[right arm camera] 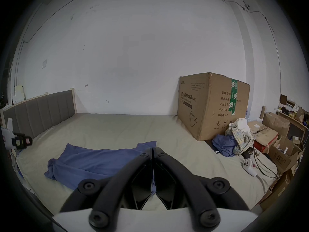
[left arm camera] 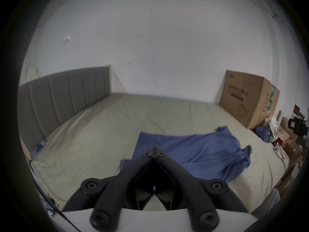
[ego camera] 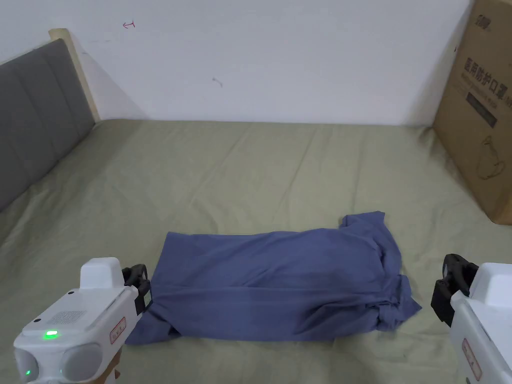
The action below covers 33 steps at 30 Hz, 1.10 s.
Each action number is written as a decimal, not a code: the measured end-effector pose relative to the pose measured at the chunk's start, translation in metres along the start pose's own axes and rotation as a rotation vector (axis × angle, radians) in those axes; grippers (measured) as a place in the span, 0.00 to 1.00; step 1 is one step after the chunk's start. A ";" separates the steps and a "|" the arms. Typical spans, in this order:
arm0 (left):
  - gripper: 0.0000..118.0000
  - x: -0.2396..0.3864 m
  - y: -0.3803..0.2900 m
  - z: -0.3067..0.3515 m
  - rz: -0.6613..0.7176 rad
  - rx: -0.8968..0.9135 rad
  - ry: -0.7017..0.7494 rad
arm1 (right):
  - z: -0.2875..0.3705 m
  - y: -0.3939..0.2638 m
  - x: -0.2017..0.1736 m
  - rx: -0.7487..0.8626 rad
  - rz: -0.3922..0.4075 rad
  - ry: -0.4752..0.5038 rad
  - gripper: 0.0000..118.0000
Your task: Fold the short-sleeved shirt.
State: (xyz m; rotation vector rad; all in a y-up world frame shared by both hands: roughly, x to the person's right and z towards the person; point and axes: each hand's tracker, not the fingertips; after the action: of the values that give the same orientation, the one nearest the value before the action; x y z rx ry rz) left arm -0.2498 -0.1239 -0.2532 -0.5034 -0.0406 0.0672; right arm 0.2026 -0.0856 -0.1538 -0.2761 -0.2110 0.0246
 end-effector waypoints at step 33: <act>0.06 -0.038 -0.060 -0.105 0.155 -0.436 0.058 | -0.151 -0.127 -0.005 -0.571 -0.030 0.020 0.68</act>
State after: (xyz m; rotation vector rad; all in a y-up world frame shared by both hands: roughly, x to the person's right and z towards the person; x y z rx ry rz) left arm -0.2788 -0.2301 -0.3172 -0.9435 0.0422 0.1984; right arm 0.2287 -0.2485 -0.2621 -0.8415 -0.1989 -0.0701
